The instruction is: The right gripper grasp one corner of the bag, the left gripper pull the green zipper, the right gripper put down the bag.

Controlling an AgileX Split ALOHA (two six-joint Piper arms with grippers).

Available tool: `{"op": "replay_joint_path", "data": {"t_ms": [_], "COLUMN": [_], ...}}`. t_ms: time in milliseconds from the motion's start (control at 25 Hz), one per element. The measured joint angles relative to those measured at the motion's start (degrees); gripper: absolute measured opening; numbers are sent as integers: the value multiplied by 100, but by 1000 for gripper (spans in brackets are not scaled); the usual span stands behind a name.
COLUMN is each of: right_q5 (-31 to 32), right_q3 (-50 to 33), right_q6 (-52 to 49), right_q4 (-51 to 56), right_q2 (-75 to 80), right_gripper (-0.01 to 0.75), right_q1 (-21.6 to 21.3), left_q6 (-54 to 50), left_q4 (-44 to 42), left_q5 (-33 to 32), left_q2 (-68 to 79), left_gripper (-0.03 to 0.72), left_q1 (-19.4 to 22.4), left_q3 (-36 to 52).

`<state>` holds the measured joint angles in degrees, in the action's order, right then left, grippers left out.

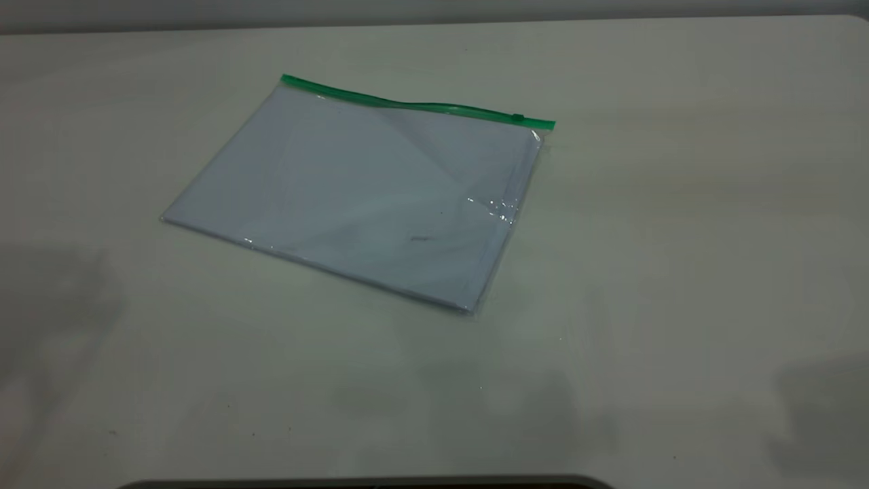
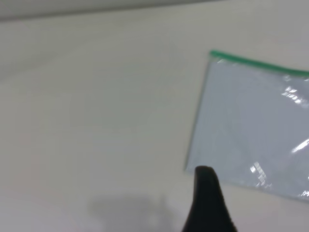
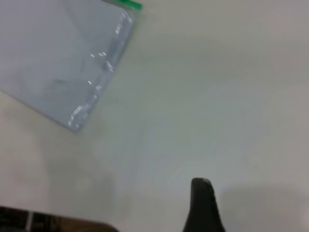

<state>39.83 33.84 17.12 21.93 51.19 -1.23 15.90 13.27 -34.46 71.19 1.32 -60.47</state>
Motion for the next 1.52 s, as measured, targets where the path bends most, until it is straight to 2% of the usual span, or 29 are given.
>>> {"op": "replay_joint_path", "data": {"t_ms": [280,520,800,1000,1240,1520], "right_q5": [-755,-1183,-1504,-1504,-1273,-625], "right_q3": [377,756,1451,2266,3293,4538], "right_q6": [1170,2708,4376,4958,5387,5663], "right_q4": [763,1945,3067,3573,4051,4276], "right_q2": [1581,2903,4588,5779,7026,8306], "right_gripper": [591,591,591,591,591,591], "right_q1": [0,49,720,1023,1037,1037], "left_q6": [629,1314,1660,1722,1733,1762], "left_q4": [123,128,128,128,134,134], "left_q5": [231,263,123,51,-63,-169], "left_q2": [1650,2725,3941,4469,4660,4660], "left_gripper": [590,590,590,590,590,590], "left_q1": [-655,-1163,-1547,-1744,-1764,-1764], "left_q3": [-1080,-1704,-2417,-2829,-2881,-2899]}}
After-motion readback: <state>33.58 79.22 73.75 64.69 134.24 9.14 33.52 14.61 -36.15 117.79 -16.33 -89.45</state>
